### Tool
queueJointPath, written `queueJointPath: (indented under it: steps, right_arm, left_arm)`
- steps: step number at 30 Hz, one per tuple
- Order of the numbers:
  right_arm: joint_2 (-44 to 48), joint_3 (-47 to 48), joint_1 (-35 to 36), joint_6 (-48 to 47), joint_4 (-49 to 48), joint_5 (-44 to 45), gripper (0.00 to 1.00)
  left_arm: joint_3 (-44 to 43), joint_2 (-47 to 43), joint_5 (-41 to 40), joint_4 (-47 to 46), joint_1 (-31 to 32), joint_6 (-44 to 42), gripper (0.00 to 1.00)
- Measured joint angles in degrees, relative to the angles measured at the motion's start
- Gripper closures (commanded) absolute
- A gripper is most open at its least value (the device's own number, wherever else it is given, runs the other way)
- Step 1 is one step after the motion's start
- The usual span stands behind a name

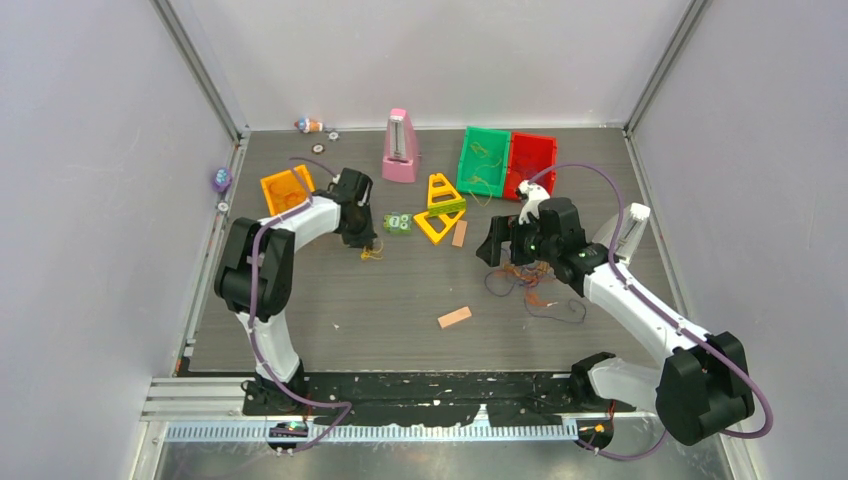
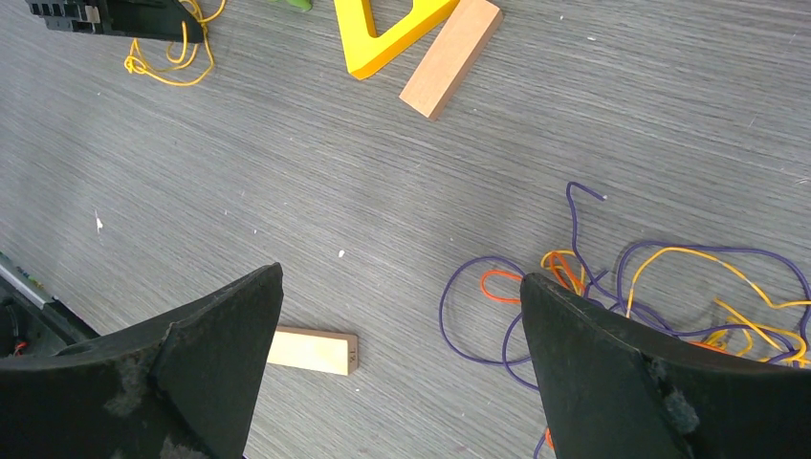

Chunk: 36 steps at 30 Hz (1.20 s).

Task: Untangle the cables
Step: Pick up the cable from the bin.

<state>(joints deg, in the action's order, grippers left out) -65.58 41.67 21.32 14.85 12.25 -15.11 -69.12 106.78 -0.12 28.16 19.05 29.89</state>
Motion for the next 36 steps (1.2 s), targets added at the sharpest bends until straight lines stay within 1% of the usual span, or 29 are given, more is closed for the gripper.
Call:
queueJointPath:
  steps: [7, 10, 14, 17, 23, 26, 28, 32, 36]
  right_arm:
    - [0.0, -0.1, 0.0, 0.0, 0.0, 0.2, 0.01]
    - [0.1, -0.2, 0.0, 0.0, 0.0, 0.8, 0.01]
    - [0.7, -0.2, 0.0, 0.0, 0.0, 2.1, 0.01]
    - [1.6, -0.4, 0.0, 0.1, 0.0, 4.0, 0.01]
    - [4.2, -0.6, 0.0, 0.5, 0.0, 8.6, 0.01]
    - [6.7, -1.4, 0.0, 1.0, 0.0, 11.6, 0.01]
    - [8.4, -2.1, 0.0, 1.4, 0.0, 13.6, 0.0]
    - [12.0, -3.3, 0.0, 1.8, 0.0, 17.9, 0.0]
    - [13.9, -3.5, 0.0, 2.0, 0.0, 20.4, 0.0]
  left_arm:
    - [2.1, -2.0, 2.7, -0.9, 0.7, -1.2, 1.0]
    - [2.8, -4.9, 2.7, -0.1, 2.4, -2.0, 1.0]
    - [2.2, -11.0, 2.8, 0.1, 5.9, -2.5, 1.0]
    - [-1.1, -13.2, 3.5, 0.8, 7.9, -3.1, 1.0]
    - [-9.8, -13.5, 7.6, 0.9, 10.6, -3.4, 1.0]
    - [-14.6, -11.7, 10.4, 1.1, 11.2, -3.6, 1.0]
    - [-20.2, -8.1, 13.0, 1.5, 11.3, -3.7, 1.0]
    - [-32.6, 1.5, 19.5, 2.1, 11.3, -3.1, 1.0]
    - [-42.8, 11.8, 27.5, 0.0, 11.3, 1.3, 1.0]
